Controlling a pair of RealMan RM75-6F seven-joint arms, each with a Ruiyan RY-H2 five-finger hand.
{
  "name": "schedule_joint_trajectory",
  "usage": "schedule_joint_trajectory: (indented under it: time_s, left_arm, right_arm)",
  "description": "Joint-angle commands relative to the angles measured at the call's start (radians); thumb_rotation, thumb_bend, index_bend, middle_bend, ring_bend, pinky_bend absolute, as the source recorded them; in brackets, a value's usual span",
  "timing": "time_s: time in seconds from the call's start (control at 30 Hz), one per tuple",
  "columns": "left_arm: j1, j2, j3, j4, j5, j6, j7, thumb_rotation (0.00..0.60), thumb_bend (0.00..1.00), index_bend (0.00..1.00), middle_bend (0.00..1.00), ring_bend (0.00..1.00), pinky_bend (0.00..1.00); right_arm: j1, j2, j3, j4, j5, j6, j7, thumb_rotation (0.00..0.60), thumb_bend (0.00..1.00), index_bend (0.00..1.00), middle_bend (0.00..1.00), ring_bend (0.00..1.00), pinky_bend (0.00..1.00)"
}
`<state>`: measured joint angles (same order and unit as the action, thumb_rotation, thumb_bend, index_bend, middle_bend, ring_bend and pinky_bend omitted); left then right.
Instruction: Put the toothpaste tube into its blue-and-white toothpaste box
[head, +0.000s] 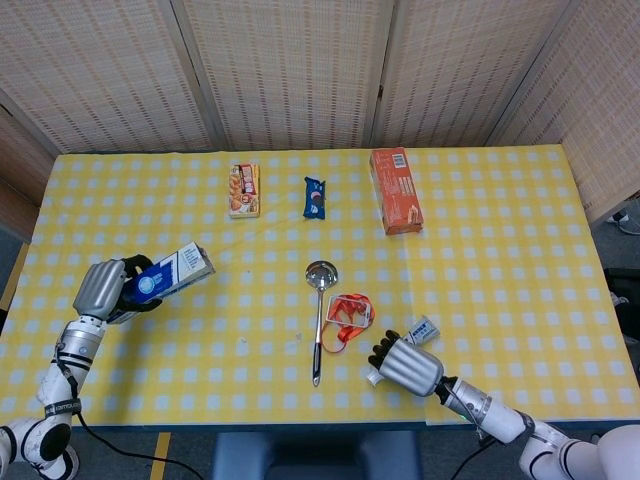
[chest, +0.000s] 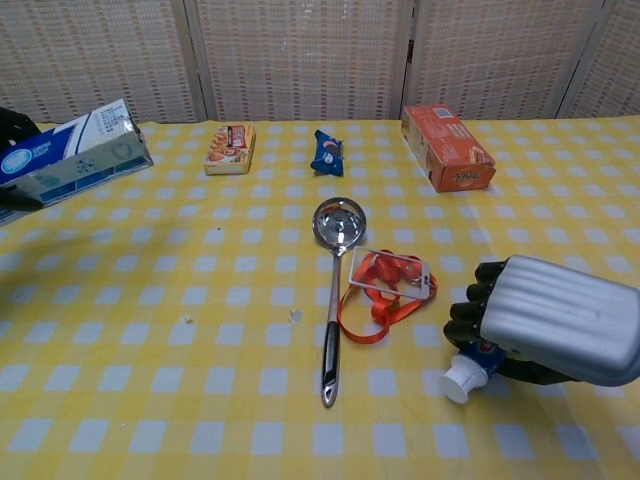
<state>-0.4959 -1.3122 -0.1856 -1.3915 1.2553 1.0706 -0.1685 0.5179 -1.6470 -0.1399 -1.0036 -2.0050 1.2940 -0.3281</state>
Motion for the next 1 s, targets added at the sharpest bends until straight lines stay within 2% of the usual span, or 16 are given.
schedule_joint_trajectory:
  time_s: [0.03,0.2,0.3,0.43,0.53,0.63,0.67,0.73,1.0]
  left_arm:
    - [0.001,0.002,-0.001,-0.003,0.0,0.003,-0.001,0.6,0.16,0.52,0.73,0.52,0.46]
    - [0.003,0.007,-0.001,-0.014,0.002,0.007,0.004,0.6,0.16,0.53,0.72,0.52,0.46]
    - [0.003,0.009,-0.001,-0.024,0.003,0.01,0.011,0.6,0.16,0.53,0.72,0.52,0.46]
    - [-0.001,0.014,-0.002,-0.046,0.011,0.012,0.017,0.6,0.16,0.53,0.72,0.52,0.46]
    - [-0.003,0.018,-0.003,-0.07,0.017,0.015,0.019,0.6,0.16,0.53,0.72,0.52,0.46]
    - [-0.004,0.021,-0.004,-0.085,0.022,0.019,0.021,0.6,0.16,0.53,0.72,0.52,0.46]
    - [-0.004,0.025,-0.004,-0.113,0.034,0.025,0.013,0.6,0.16,0.53,0.72,0.52,0.46]
    - [-0.002,0.035,-0.003,-0.146,0.038,0.027,0.007,0.6,0.16,0.53,0.72,0.52,0.46]
    - [0.009,0.072,0.001,-0.274,0.05,0.019,-0.071,0.6,0.16,0.54,0.72,0.52,0.47]
  right_arm:
    - [-0.006,-0.029,0.007,0.054,-0.016,0.074,0.021,0.6,0.42,0.72,0.68,0.63,0.55]
    - [-0.008,-0.012,0.024,0.077,-0.015,0.183,0.096,0.6,0.43,0.79,0.73,0.67,0.6]
    - [-0.015,0.02,0.045,0.046,0.013,0.242,0.174,0.6,0.42,0.8,0.74,0.68,0.61]
    - [-0.026,0.09,0.081,-0.079,0.091,0.275,0.321,0.6,0.42,0.82,0.75,0.69,0.63]
    - [-0.018,0.158,0.106,-0.196,0.133,0.27,0.396,0.6,0.42,0.83,0.76,0.7,0.64]
    - [-0.015,0.191,0.123,-0.266,0.156,0.273,0.447,0.6,0.42,0.85,0.78,0.71,0.65]
    - [-0.015,0.212,0.152,-0.348,0.196,0.296,0.562,0.6,0.42,0.85,0.78,0.71,0.65]
    - [-0.007,0.239,0.175,-0.42,0.236,0.291,0.689,0.6,0.42,0.86,0.78,0.72,0.66]
    - [0.034,0.252,0.277,-0.572,0.41,0.218,1.239,0.6,0.42,0.86,0.79,0.72,0.67]
